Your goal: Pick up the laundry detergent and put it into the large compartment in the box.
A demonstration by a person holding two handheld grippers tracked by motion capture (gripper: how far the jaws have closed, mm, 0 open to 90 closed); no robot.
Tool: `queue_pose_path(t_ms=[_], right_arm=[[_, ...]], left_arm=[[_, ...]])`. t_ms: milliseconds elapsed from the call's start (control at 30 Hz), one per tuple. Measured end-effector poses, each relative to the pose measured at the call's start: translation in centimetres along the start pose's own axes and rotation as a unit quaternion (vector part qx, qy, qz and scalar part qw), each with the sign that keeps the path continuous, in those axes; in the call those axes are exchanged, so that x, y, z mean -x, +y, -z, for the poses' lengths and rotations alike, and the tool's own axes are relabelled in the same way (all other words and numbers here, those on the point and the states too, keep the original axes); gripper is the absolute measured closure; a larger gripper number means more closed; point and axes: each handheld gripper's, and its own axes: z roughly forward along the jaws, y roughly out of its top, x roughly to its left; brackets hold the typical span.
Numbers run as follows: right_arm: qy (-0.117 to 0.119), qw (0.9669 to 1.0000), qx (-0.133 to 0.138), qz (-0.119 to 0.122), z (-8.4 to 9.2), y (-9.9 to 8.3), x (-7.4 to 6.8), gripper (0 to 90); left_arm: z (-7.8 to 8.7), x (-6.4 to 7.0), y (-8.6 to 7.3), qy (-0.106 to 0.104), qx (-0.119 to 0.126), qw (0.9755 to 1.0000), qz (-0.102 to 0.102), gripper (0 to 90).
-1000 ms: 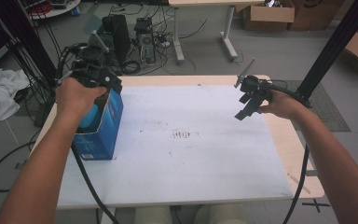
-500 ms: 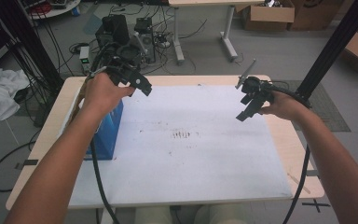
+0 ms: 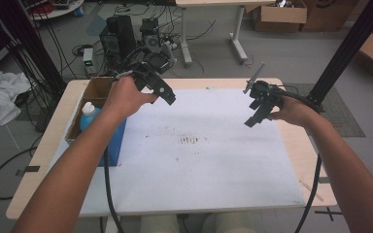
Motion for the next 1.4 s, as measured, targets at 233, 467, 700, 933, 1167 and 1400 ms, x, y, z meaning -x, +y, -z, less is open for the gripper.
queue_pose_path(t_ms=[233, 467, 700, 933, 1167, 1400], right_arm=[[0.000, 1.0000, -0.004, 0.001, -0.2, 0.3, -0.2, 18.1], [0.001, 1.0000, -0.007, 0.000, -0.3, 0.3, -0.1, 18.1], [0.001, 1.0000, -0.006, -0.001, -0.4, 0.3, 0.1, 18.0], [0.002, 1.0000, -0.009, -0.001, -0.4, 0.3, 0.1, 18.0], [0.001, 0.9999, -0.010, -0.003, -0.4, 0.2, 0.0, 18.0], [0.002, 0.9999, -0.012, -0.001, -0.5, 0.4, 0.0, 18.0]], left_arm=[[-1.4, 1.0, 0.9, -0.019, -0.010, 0.9992, -0.035, 19.9], [-2.7, 2.3, 2.0, -0.035, -0.024, 0.9963, -0.075, 19.8], [-3.6, 3.2, 2.5, -0.049, -0.031, 0.9932, -0.101, 20.0], [-4.5, 4.0, 2.7, -0.062, -0.034, 0.9897, -0.125, 20.2], [-5.1, 4.5, 2.7, -0.071, -0.039, 0.9867, -0.141, 20.8], [-5.1, 4.1, 2.6, -0.070, -0.037, 0.9877, -0.135, 21.1]])
